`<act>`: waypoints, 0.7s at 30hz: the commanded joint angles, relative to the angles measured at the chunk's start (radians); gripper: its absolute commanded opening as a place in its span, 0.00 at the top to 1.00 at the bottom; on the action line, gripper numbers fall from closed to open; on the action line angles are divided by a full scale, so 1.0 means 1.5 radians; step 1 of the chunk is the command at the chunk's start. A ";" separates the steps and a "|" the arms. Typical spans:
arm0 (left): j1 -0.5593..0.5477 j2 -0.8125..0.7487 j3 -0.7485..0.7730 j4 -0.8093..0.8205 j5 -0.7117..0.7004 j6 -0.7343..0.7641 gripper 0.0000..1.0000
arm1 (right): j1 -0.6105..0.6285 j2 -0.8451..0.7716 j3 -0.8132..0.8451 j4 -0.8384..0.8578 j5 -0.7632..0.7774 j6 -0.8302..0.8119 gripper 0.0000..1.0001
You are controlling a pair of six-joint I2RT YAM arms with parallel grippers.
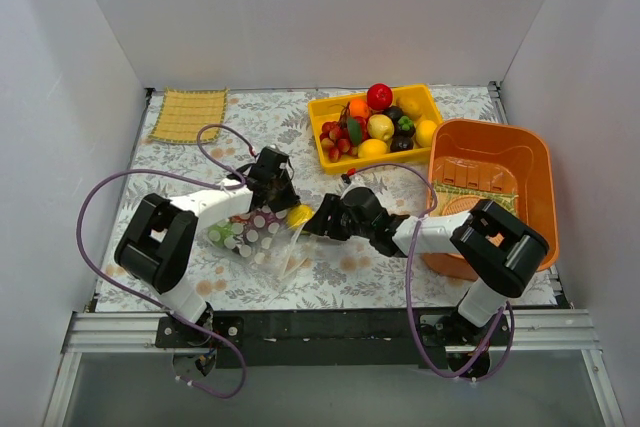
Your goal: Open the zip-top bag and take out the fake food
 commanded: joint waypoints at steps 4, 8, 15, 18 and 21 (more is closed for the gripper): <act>0.003 -0.044 -0.038 0.010 0.004 -0.011 0.87 | -0.004 0.026 0.037 0.035 0.003 -0.014 0.29; 0.003 -0.050 -0.046 0.015 0.026 -0.014 0.88 | -0.004 0.040 0.054 0.032 -0.001 -0.011 0.28; 0.003 -0.051 -0.060 0.029 0.050 -0.020 0.93 | 0.002 0.049 0.064 0.019 0.004 -0.001 0.30; 0.003 -0.052 -0.066 0.038 0.067 -0.029 0.95 | 0.006 0.061 0.059 0.033 0.000 -0.006 0.29; 0.003 -0.047 -0.070 0.041 0.081 -0.032 0.99 | 0.010 0.072 0.060 0.051 -0.003 -0.021 0.28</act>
